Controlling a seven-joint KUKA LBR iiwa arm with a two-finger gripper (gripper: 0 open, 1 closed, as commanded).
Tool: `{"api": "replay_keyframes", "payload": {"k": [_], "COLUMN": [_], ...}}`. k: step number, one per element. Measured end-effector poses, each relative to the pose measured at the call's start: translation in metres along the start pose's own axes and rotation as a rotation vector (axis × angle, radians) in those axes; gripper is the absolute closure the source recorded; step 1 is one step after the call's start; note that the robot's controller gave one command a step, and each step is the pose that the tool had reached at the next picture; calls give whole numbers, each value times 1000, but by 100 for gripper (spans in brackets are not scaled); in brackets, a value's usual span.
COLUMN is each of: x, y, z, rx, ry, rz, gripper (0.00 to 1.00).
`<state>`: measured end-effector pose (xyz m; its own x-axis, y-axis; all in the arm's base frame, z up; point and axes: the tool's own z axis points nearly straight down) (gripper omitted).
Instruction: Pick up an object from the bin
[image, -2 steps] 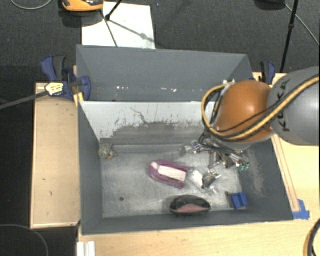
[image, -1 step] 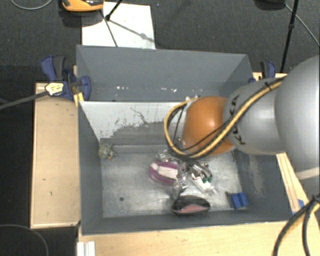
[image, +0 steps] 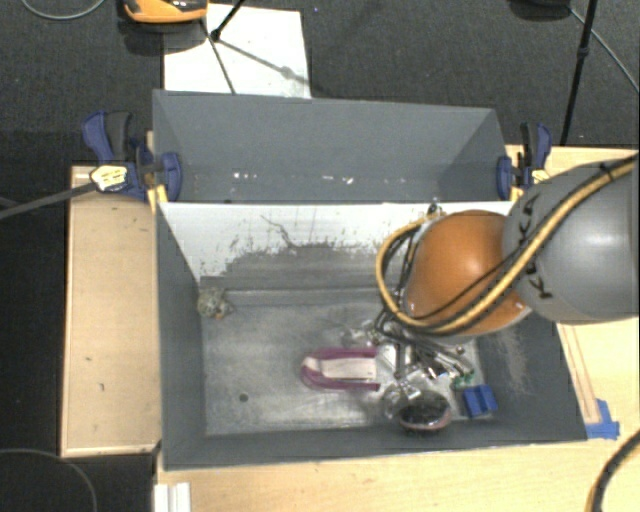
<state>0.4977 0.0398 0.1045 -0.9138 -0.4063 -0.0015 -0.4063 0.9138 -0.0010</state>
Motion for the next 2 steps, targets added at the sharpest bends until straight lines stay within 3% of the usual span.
{"api": "replay_keyframes", "payload": {"k": [1, 2], "x": [-21, -21], "y": [-16, -16], "z": [34, 32], "rx": [-1, -1], "ry": [-1, 0], "rz": [316, 314], "gripper": [0, 100]}}
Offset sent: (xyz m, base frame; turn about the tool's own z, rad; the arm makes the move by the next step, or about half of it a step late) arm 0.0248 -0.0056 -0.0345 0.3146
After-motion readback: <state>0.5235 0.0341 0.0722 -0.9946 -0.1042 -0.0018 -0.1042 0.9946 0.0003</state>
